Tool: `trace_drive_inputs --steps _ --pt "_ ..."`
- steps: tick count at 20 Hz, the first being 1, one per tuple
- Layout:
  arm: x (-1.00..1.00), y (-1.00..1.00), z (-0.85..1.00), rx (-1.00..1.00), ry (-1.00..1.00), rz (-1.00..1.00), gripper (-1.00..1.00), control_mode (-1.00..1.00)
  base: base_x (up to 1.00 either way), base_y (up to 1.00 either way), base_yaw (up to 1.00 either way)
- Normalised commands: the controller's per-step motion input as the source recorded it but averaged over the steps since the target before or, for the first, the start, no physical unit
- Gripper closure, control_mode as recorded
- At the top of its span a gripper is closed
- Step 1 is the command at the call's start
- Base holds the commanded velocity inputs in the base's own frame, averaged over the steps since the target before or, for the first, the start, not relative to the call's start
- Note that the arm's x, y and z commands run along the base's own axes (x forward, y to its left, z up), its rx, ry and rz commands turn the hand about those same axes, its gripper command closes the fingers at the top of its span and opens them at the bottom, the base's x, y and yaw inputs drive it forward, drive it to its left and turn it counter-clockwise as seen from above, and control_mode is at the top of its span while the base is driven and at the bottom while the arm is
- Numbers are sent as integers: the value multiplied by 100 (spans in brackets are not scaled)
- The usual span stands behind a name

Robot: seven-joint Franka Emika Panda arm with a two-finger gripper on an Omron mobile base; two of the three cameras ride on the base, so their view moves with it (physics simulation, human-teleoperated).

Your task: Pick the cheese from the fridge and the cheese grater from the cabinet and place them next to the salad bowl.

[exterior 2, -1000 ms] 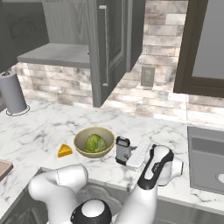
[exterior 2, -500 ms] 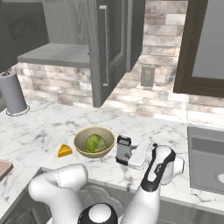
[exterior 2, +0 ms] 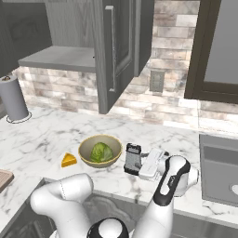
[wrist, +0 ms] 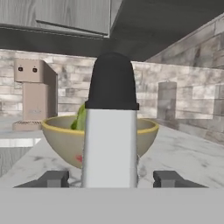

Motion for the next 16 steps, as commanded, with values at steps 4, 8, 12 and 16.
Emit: trace_drive_inputs --steps 4,8,12,16 --pt "0 -11 0 0 -5 4 -100 -100 0 0 0" --pt "0 -8 0 0 -7 3 -100 -100 0 0 0" --pt "0 -4 0 0 -7 1 -100 -100 0 0 0" --pt "0 -22 8 3 0 0 -100 -100 0 0 0"
